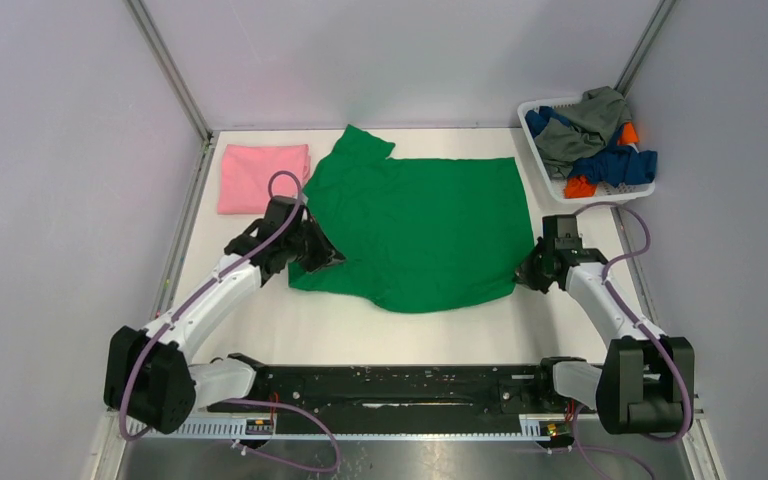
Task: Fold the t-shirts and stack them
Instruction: Fold the flattened tshirt in 1/3 of the way
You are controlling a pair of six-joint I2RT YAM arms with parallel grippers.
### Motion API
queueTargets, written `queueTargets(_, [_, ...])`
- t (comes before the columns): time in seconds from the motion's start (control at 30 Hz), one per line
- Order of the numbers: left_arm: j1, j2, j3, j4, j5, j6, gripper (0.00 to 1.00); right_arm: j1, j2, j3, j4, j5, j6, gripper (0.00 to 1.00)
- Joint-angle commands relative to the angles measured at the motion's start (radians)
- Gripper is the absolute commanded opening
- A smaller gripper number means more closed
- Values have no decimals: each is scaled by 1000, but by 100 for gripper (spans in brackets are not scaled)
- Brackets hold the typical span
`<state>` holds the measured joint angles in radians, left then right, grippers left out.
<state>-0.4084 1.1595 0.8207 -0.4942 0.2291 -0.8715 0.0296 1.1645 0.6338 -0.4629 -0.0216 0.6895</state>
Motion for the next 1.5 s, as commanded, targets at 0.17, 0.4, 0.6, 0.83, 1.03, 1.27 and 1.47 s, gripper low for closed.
queueTargets(0.17, [130,147,196,117,44,71,0,-23,131,183,-38,-32,-49,0])
queueTargets(0.4, [202,278,317,140,95,139,0,-69,207,311,-62,-31,-64,0])
queueTargets(0.6, [246,416,438,162,124,208,0,-69,342,435,-63,-93,-53,0])
queueTargets(0.83, [281,637,632,128,60,243,11,-75,523,600,-63,-9,-18,19])
queueTargets(1.03, [313,901,982,-20,15,236,76,-77,669,788,-79,104,-34,57])
queueTargets(1.27, [286,758,753,47,45,217,99,49,560,690,-115,119,-145,100])
queueTargets(1.47, [217,675,501,153,109,159,99,150,596,604,-65,2,-144,99])
